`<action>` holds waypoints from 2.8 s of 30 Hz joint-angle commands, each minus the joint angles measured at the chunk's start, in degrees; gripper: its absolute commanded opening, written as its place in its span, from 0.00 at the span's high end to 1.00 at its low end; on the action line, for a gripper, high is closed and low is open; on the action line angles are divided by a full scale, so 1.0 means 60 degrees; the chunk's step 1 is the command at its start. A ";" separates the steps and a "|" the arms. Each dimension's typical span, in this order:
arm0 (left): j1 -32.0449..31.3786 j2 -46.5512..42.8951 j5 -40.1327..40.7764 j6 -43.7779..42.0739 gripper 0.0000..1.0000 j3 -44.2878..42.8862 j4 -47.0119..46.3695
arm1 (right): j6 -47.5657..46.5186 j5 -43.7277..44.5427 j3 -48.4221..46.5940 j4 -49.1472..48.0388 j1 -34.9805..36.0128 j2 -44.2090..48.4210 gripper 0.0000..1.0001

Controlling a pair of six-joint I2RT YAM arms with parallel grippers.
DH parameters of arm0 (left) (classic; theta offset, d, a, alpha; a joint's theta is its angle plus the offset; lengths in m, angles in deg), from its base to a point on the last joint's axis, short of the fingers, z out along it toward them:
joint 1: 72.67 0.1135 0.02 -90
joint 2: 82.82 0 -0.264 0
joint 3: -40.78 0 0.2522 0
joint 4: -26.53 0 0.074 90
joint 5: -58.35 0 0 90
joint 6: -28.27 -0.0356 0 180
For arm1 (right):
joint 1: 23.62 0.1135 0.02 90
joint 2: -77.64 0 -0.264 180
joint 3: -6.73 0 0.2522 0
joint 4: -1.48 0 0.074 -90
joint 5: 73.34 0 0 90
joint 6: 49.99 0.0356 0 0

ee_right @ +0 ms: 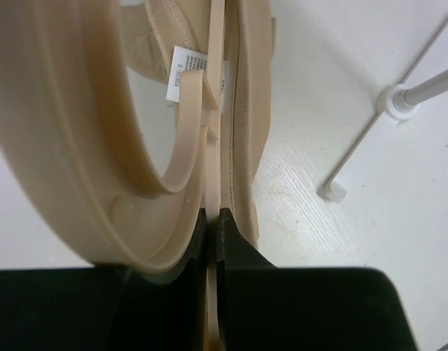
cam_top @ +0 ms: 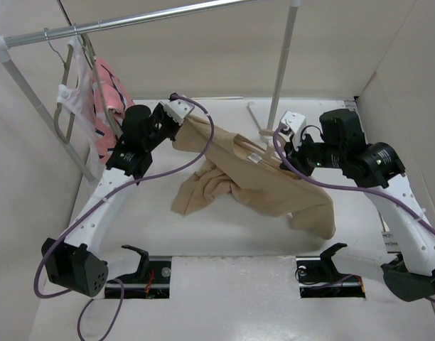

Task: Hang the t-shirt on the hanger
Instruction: Place tshirt on hanger

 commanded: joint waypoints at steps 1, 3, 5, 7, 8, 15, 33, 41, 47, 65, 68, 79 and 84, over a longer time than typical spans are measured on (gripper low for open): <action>0.0076 0.0043 -0.0090 -0.0232 1.00 -0.0425 -0.0918 | -0.0071 -0.0055 0.0044 0.0130 -0.0039 0.0043 1.00; 0.0076 0.0262 0.0114 -0.0233 1.00 -0.0527 -0.0919 | -0.0071 -0.0056 0.0044 0.0130 -0.0039 0.0130 1.00; 0.0076 0.0394 0.0348 -0.0436 1.00 -0.0528 -0.0832 | -0.0188 -0.0056 0.0044 0.0248 -0.0039 0.0131 1.00; 0.0076 0.0395 0.0351 -0.0744 1.00 -0.0528 -0.0701 | -0.0276 -0.0143 0.0044 0.0379 -0.0039 0.0218 1.00; 0.0076 0.0395 0.0132 -0.0949 1.00 -0.0528 -0.0525 | -0.0277 -0.0144 0.0044 0.0379 -0.0039 0.0219 1.00; 0.0076 0.0527 -0.1216 -0.0834 0.52 -0.0498 0.0632 | -0.0511 -0.1461 -0.0249 0.0042 -0.0039 0.0132 1.00; -0.0231 0.0058 -0.7033 -0.5919 0.25 -0.1334 0.6219 | -0.0599 -0.1769 -0.0630 -0.0586 -0.0039 -0.0616 1.00; -0.1094 0.0161 -0.5571 -0.4585 0.20 -0.1231 0.4721 | -0.0394 -0.1873 -0.0630 -0.1276 0.1176 -0.1100 1.00; -0.1095 0.0248 -0.5363 -0.5167 0.72 -0.1055 0.5187 | -0.0306 -0.1624 -0.0908 -0.1553 0.1485 -0.1305 1.00; -0.1008 0.0424 -0.6504 -0.5287 1.00 -0.1245 0.5746 | -0.0569 0.0601 -0.0441 -0.1130 0.0958 -0.0340 0.10; -0.0920 0.0424 -0.6608 -0.5200 1.00 -0.1246 0.5746 | -0.0744 0.0808 0.0262 -0.0911 0.0723 0.0232 0.09; -0.0832 0.0512 -0.6886 -0.4847 1.00 -0.1333 0.5746 | -0.1447 0.0632 0.2857 -0.2227 -0.0096 0.0220 0.06; -0.0744 0.0512 -0.7106 -0.4571 1.00 -0.1333 0.5658 | -0.1551 -0.0172 0.3368 -0.3660 -0.0681 -0.0220 0.24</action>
